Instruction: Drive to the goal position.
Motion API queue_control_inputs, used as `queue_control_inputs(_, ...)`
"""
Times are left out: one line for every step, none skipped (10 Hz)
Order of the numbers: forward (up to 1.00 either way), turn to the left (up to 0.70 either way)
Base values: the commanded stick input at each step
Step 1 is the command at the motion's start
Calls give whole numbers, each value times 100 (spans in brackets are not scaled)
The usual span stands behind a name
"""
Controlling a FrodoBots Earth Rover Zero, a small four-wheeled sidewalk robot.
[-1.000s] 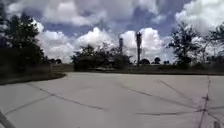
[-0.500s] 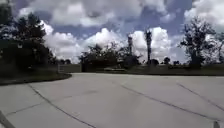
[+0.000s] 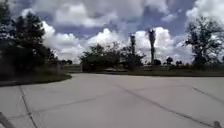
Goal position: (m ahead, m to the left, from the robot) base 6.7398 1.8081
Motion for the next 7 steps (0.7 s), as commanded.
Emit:
queue_control_inputs(100, 27)
queue_control_inputs(100, 27)
queue_control_inputs(100, 27)
queue_control_inputs(100, 27)
queue_control_inputs(100, 27)
queue_control_inputs(100, 27)
queue_control_inputs(100, 27)
